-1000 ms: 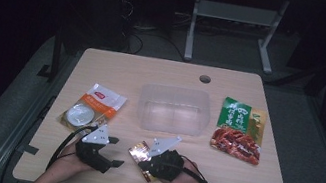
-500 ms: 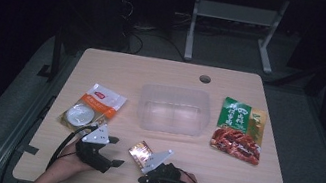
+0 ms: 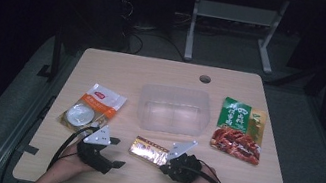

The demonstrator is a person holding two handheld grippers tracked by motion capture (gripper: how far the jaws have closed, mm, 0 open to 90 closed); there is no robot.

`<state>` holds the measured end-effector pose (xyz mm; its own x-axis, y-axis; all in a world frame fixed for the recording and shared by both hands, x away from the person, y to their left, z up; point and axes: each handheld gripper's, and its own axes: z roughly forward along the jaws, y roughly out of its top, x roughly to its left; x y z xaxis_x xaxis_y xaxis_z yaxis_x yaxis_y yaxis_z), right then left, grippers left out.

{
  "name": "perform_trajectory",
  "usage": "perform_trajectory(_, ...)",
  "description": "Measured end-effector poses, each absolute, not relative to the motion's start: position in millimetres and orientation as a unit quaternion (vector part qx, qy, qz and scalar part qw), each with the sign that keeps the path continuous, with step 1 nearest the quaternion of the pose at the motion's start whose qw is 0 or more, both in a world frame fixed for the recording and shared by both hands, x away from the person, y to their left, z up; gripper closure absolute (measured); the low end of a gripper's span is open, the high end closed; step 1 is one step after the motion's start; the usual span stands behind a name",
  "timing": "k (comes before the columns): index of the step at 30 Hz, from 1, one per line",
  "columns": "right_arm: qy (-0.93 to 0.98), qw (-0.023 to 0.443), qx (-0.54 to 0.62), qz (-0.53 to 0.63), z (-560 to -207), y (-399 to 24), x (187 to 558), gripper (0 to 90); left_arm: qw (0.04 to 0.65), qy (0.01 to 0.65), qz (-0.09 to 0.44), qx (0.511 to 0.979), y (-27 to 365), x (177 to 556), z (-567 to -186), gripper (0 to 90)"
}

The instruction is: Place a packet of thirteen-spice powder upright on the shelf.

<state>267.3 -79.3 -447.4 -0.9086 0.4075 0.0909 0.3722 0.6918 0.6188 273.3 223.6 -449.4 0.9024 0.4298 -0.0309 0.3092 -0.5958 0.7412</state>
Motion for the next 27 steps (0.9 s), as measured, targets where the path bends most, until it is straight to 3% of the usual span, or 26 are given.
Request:
perform_trajectory(12,0.896,0.045,0.262,0.357,-439.7,-109.3,286.7,88.4,0.413,0.202,0.084,0.884,217.2,279.9,-441.9,17.0)
perform_trajectory(15,0.889,0.048,0.273,0.364,-438.2,-124.9,287.1,80.9,0.409,0.195,0.085,0.887,213.4,288.3,-439.3,16.5)
perform_trajectory(23,0.878,0.042,0.297,0.373,-444.3,-172.7,281.8,42.4,0.41,0.174,0.081,0.892,202.3,305.3,-436.9,16.4)
perform_trajectory(27,0.877,0.05,0.3,0.371,-445.2,-183.0,280.3,37.4,0.395,0.149,0.075,0.903,191.8,315.7,-438.9,16.4)
